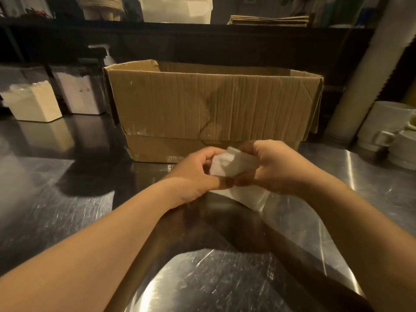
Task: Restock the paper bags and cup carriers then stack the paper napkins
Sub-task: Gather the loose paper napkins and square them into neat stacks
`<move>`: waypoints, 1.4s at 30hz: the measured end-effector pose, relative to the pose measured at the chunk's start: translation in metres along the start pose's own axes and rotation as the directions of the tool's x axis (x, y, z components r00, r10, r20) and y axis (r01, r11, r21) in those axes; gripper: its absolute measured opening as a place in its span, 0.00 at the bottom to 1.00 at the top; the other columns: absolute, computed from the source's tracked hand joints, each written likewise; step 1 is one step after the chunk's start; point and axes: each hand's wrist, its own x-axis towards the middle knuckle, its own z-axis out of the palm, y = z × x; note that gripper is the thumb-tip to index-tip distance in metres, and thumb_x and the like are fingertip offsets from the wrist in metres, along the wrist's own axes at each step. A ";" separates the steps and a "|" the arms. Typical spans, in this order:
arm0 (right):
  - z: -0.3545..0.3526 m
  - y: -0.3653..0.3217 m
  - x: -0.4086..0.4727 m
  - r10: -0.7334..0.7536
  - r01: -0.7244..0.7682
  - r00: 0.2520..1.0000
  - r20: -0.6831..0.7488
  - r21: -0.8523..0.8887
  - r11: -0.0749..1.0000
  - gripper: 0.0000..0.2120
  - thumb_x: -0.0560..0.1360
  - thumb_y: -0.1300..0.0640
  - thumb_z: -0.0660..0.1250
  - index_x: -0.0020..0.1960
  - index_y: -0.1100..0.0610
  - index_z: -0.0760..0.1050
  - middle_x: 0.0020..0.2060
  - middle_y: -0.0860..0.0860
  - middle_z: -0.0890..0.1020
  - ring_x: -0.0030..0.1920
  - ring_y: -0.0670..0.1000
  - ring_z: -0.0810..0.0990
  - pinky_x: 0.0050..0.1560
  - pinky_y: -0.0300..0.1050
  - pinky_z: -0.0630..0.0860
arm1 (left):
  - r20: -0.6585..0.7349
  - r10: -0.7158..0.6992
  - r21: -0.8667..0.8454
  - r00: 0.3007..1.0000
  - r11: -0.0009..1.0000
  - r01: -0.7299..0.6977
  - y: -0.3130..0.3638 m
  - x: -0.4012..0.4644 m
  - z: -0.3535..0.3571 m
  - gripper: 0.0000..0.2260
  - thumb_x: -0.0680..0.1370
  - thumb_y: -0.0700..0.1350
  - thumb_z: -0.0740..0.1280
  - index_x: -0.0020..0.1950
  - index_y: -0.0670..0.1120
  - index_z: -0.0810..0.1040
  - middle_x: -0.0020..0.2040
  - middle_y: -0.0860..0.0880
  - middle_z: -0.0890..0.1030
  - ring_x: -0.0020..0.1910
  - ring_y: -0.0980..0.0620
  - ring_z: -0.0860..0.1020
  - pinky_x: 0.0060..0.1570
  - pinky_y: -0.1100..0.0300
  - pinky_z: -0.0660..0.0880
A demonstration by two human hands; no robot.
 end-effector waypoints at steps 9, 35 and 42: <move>0.006 0.044 -0.025 0.000 -0.018 0.993 0.118 0.151 0.988 0.53 0.66 0.48 0.82 0.80 0.39 0.53 0.67 0.38 0.70 0.64 0.41 0.72 0.66 0.39 0.74 | 0.144 0.006 0.002 0.990 1.000 -0.006 -0.002 -0.007 -0.003 0.44 0.69 0.45 0.84 0.77 0.67 0.64 0.67 0.59 0.78 0.63 0.56 0.80 0.66 0.50 0.78; 0.030 0.054 -0.020 0.076 -0.103 0.986 0.145 0.184 0.978 0.56 0.65 0.25 0.70 0.82 0.37 0.41 0.79 0.40 0.62 0.77 0.49 0.63 0.78 0.56 0.61 | 0.047 0.078 0.163 0.996 0.983 -0.084 0.000 -0.002 0.005 0.39 0.71 0.53 0.81 0.76 0.69 0.66 0.71 0.68 0.71 0.69 0.62 0.71 0.70 0.54 0.73; 0.026 0.063 -0.019 0.102 -0.078 0.994 -0.039 0.402 0.912 0.17 0.75 0.56 0.75 0.59 0.43 0.75 0.54 0.43 0.83 0.55 0.45 0.82 0.55 0.42 0.81 | 0.042 0.082 0.099 0.996 0.991 -0.086 -0.005 -0.001 0.004 0.33 0.70 0.48 0.82 0.71 0.64 0.74 0.60 0.66 0.81 0.57 0.62 0.81 0.55 0.62 0.80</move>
